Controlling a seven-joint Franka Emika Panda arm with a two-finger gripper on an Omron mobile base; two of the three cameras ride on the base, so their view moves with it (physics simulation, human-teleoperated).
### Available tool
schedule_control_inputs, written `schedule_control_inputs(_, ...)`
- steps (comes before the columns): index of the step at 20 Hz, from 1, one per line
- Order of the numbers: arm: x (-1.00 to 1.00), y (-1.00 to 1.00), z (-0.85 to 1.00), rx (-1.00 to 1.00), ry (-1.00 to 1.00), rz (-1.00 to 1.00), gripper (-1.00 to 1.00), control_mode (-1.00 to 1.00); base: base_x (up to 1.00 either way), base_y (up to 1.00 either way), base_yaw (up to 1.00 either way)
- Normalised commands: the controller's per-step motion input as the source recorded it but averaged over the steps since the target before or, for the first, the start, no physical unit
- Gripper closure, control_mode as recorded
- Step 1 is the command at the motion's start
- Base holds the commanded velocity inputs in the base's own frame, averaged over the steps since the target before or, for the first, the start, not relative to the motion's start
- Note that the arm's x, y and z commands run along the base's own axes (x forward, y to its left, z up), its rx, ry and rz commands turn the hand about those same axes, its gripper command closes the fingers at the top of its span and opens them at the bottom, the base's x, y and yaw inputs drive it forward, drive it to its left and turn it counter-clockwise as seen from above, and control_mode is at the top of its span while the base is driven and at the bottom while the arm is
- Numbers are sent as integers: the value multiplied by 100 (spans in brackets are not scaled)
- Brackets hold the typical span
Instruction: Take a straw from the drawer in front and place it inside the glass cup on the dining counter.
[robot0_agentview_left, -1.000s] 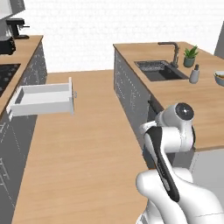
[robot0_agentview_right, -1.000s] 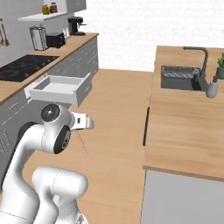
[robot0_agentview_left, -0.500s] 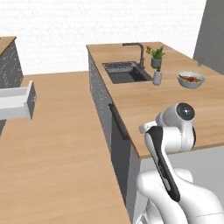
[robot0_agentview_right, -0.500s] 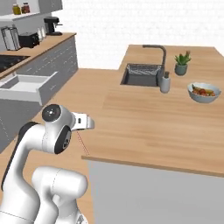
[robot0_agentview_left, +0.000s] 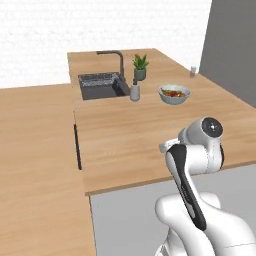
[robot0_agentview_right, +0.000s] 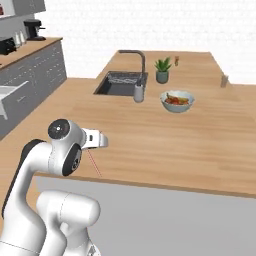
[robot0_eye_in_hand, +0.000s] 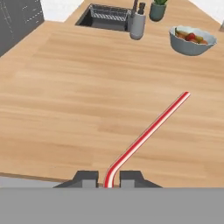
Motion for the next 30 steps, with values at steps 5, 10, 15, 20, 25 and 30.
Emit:
schedule_control_inputs(5, 0, 0, 0, 0, 0, 0, 100, 100, 7, -100, -12)
schedule_control_inputs(10, 0, 0, 0, 0, 0, 0, 100, 100, 15, -100, -12)
schedule_control_inputs(15, 0, 0, 0, 0, 0, 0, 100, 100, 17, -100, -6)
schedule_control_inputs(20, 0, 0, 0, 0, 0, 0, 100, 100, 18, -100, -1)
schedule_control_inputs(25, 0, 0, 0, 0, 0, 0, 100, 100, 18, -100, 0)
schedule_control_inputs(30, 0, 0, 0, 0, 0, 0, 100, 100, 29, -100, 5)
